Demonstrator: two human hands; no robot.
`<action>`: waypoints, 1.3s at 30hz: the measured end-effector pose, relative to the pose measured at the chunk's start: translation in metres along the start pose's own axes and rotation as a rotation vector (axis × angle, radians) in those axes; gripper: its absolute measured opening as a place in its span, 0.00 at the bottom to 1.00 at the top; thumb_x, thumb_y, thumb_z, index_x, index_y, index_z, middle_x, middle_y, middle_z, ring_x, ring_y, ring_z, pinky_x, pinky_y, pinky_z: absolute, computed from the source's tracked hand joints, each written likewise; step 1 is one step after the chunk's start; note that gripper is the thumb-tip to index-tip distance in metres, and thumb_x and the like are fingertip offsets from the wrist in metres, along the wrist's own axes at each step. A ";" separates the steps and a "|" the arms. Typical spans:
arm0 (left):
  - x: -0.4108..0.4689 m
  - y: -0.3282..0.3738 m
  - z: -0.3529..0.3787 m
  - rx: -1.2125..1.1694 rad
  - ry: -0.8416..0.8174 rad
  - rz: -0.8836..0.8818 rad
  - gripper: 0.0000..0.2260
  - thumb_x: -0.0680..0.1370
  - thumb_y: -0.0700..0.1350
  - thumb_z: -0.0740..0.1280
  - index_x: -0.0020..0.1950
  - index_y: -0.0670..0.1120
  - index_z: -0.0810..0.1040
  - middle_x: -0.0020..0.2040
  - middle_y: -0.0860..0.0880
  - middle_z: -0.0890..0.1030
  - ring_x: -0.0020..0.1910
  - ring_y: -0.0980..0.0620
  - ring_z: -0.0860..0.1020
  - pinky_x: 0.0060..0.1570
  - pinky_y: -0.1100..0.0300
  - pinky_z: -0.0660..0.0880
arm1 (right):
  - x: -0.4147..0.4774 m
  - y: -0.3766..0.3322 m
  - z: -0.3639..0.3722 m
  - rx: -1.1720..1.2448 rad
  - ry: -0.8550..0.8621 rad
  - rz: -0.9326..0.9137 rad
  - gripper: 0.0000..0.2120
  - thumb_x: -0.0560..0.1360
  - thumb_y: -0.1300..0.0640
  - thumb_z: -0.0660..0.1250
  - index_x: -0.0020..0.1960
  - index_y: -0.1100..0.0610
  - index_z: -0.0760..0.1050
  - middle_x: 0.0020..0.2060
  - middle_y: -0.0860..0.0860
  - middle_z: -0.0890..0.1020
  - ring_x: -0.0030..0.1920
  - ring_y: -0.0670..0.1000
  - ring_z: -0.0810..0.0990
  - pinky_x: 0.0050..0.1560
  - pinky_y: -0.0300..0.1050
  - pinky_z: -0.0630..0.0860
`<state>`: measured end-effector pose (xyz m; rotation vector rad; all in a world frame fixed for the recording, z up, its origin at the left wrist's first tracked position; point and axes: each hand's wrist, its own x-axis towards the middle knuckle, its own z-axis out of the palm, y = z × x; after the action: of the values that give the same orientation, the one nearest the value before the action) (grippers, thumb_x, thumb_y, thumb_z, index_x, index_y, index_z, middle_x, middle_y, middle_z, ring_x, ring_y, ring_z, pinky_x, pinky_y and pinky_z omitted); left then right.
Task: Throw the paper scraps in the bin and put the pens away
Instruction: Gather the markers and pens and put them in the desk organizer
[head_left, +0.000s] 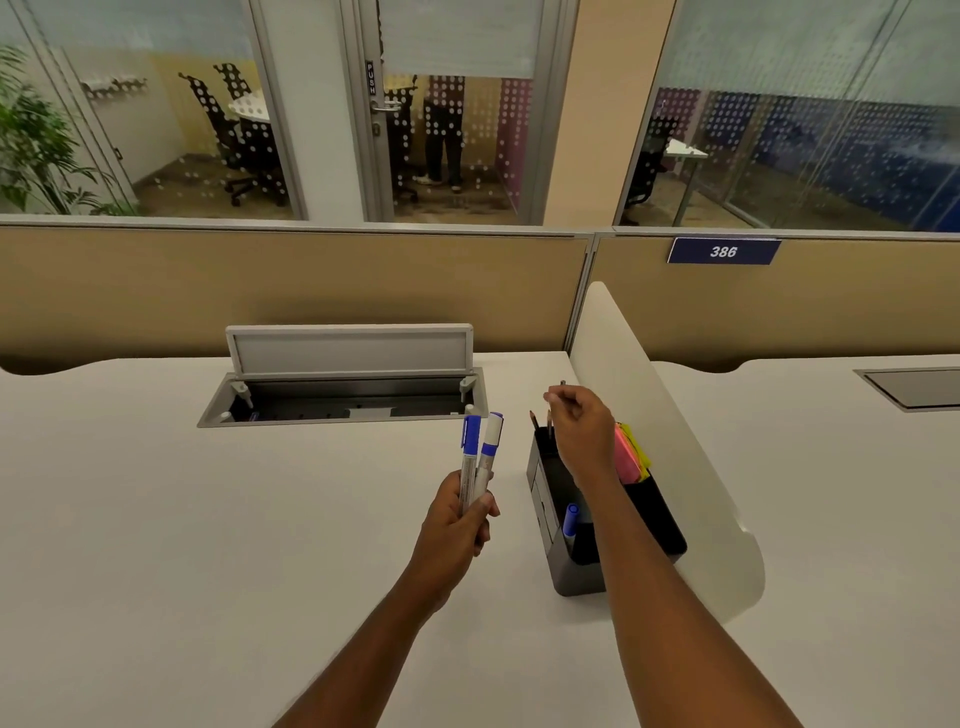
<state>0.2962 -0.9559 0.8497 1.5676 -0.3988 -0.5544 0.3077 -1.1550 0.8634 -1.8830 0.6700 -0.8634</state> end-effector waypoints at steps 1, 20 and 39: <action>0.001 0.001 0.002 0.000 -0.001 -0.002 0.09 0.81 0.44 0.59 0.61 0.49 0.69 0.40 0.50 0.78 0.31 0.55 0.74 0.31 0.68 0.75 | -0.003 -0.006 -0.001 0.004 -0.001 -0.011 0.07 0.78 0.59 0.66 0.54 0.60 0.79 0.49 0.54 0.83 0.48 0.48 0.80 0.51 0.37 0.78; -0.004 0.019 0.020 0.065 -0.096 0.033 0.12 0.81 0.45 0.59 0.64 0.49 0.67 0.41 0.50 0.78 0.32 0.54 0.76 0.33 0.67 0.78 | -0.026 -0.075 -0.034 0.092 -0.696 0.029 0.12 0.73 0.58 0.71 0.55 0.51 0.76 0.48 0.55 0.83 0.46 0.60 0.82 0.40 0.40 0.80; -0.010 0.023 0.038 0.130 0.196 0.032 0.15 0.82 0.48 0.57 0.64 0.43 0.73 0.57 0.45 0.77 0.56 0.47 0.76 0.57 0.52 0.76 | -0.037 -0.086 -0.099 -0.087 -0.310 -0.087 0.11 0.74 0.57 0.71 0.55 0.52 0.76 0.49 0.50 0.80 0.47 0.53 0.80 0.48 0.41 0.80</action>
<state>0.2678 -0.9833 0.8729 1.7202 -0.3144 -0.3515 0.2149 -1.1428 0.9627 -2.0799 0.4437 -0.5845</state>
